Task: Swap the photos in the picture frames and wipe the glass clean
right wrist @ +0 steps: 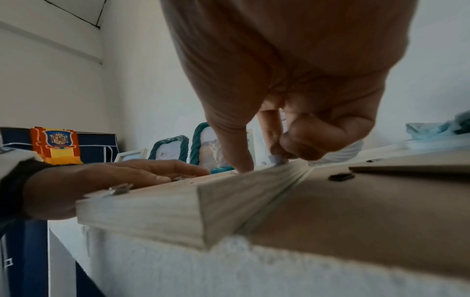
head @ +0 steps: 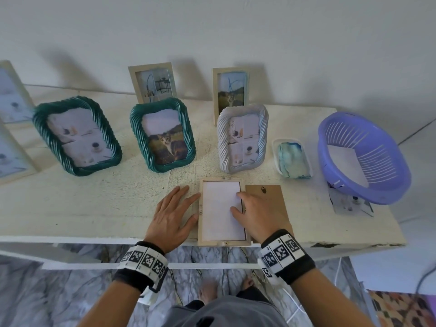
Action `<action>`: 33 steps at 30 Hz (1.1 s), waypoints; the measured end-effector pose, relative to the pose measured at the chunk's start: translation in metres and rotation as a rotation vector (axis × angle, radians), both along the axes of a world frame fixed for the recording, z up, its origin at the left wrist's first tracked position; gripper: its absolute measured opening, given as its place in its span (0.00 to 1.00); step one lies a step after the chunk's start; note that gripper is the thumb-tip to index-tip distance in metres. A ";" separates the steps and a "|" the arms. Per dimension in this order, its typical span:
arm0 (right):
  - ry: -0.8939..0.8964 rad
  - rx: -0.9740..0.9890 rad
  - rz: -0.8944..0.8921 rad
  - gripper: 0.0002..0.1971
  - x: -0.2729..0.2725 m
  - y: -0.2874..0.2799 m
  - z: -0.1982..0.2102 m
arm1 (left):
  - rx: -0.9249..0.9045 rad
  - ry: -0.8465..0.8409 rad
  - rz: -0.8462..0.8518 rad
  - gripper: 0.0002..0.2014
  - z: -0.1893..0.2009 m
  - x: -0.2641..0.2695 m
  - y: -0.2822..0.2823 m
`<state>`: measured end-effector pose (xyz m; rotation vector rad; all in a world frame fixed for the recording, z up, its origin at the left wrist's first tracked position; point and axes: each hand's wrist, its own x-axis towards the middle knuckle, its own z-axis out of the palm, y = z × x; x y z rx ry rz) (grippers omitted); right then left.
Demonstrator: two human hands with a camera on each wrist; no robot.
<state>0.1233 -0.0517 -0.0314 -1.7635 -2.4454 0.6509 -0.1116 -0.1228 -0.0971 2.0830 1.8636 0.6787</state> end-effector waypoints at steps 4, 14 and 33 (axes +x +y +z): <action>0.034 0.024 0.018 0.24 0.007 -0.002 0.002 | 0.011 -0.012 0.006 0.27 0.001 0.000 0.000; -0.252 0.162 -0.095 0.24 0.059 -0.013 -0.001 | -0.003 -0.007 0.024 0.31 -0.002 -0.002 0.001; 0.226 0.117 -0.222 0.18 0.049 -0.011 0.020 | 0.001 -0.040 0.036 0.29 0.000 0.001 0.000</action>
